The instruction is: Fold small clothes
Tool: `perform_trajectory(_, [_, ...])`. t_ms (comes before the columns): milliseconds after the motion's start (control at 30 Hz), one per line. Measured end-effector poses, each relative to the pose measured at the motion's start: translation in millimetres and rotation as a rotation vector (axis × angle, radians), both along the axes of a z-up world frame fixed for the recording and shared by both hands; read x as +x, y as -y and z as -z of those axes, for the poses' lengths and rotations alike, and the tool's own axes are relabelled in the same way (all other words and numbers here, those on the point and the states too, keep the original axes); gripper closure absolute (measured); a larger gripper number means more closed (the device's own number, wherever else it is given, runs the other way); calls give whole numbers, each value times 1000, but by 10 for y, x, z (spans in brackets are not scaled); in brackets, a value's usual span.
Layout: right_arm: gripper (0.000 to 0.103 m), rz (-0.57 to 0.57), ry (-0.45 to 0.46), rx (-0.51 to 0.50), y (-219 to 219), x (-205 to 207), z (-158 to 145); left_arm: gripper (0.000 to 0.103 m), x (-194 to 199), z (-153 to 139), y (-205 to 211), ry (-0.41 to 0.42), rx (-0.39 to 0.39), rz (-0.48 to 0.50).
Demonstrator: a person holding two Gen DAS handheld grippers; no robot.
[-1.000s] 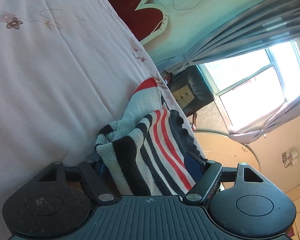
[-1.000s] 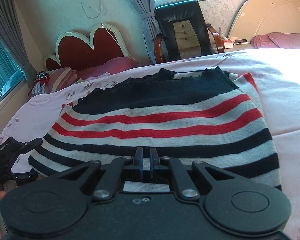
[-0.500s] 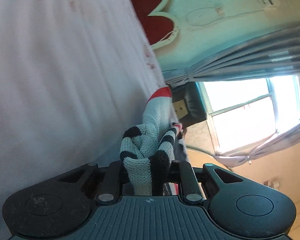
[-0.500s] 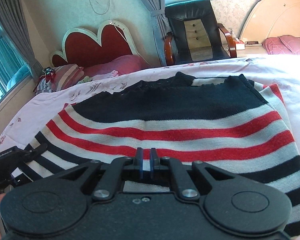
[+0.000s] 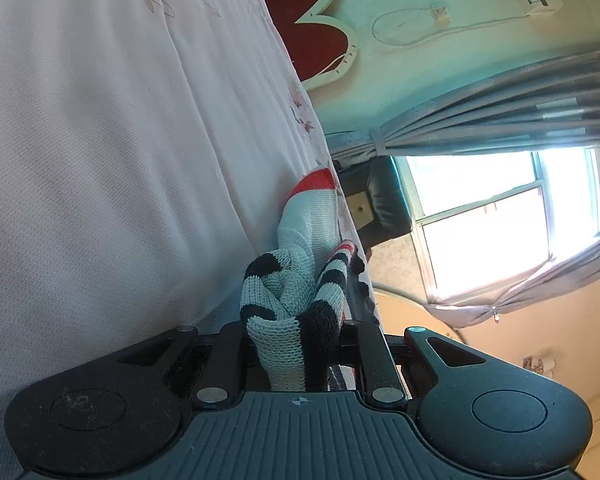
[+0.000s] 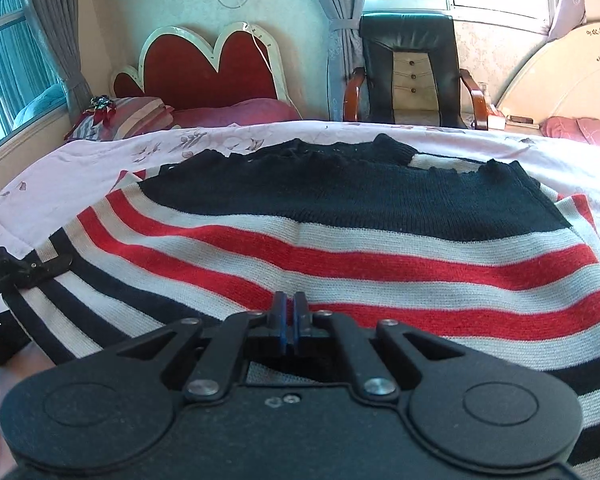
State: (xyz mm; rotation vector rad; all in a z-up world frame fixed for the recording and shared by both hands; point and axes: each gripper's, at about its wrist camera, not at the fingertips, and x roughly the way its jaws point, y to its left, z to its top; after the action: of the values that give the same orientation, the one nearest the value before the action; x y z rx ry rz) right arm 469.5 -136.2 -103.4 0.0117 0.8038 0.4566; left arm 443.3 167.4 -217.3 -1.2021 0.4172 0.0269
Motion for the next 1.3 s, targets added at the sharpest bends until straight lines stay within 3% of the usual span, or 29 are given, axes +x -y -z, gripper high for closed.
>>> perform_trajectory(333, [102, 27, -39, 61, 70, 55, 23, 86, -14, -85, -38, -13, 12, 16])
perform_trajectory(567, [102, 31, -38, 63, 75, 54, 32, 86, 19, -492, 75, 93, 4, 59])
perform_trajectory(800, [102, 53, -44, 100, 114, 49, 57, 86, 218, -1133, 484, 198, 95, 212])
perform_trajectory(967, [102, 78, -73, 161, 189, 74, 84, 86, 402, -1398, 1059, 205, 172, 376])
perform_trajectory(1033, [103, 98, -110, 224, 278, 112, 108, 86, 466, -1424, 1367, 171, 243, 437])
perform_trajectory(1100, [103, 155, -185, 355, 503, 149, 120, 86, 551, -1369, 1679, 115, 286, 511])
perform_trajectory(1167, [84, 273, -204, 504, 899, 67, 138, 86, 608, -1239, 1990, 68, 330, 579])
perform_trajectory(1233, [78, 389, -220, 635, 1386, -60, 177, 86, 669, -1044, 2331, -12, 381, 662])
perform_trajectory(1267, [70, 425, -243, 699, 1594, -101, 210, 84, 669, -958, 2475, -47, 420, 688])
perform_trajectory(1300, [69, 457, -266, 746, 1772, -132, 235, 83, 633, -918, 2578, -51, 464, 695])
